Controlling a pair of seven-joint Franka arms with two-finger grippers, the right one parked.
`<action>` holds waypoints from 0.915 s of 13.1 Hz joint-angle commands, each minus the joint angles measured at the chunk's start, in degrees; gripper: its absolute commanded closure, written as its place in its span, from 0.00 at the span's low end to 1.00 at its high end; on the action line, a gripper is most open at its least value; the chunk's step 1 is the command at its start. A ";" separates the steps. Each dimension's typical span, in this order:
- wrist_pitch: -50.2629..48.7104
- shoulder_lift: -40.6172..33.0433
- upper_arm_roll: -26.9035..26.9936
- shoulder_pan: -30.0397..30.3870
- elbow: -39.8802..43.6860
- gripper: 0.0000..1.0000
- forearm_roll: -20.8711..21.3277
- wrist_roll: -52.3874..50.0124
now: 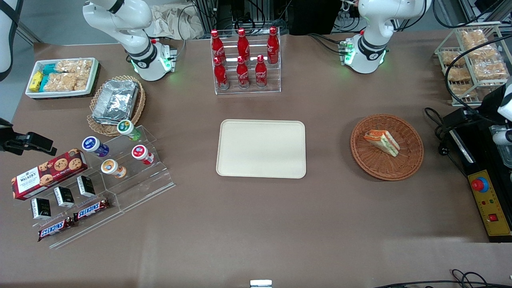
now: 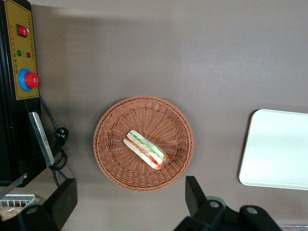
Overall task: Place sandwich from basket to tray
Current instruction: 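Move the left gripper down over the wrapped sandwich in the wicker basket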
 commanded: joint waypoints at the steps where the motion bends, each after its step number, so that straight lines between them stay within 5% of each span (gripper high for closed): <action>1: -0.81 0.91 -0.15 0.13 1.98 0.00 0.76 -0.90; 3: -0.90 1.00 -0.32 -0.04 1.46 0.00 0.85 -5.00; 8: -1.87 -1.28 -2.34 -0.84 -2.31 0.00 0.58 -37.40; 12: 6.09 -10.31 -3.13 -0.84 -19.75 0.00 1.81 -48.00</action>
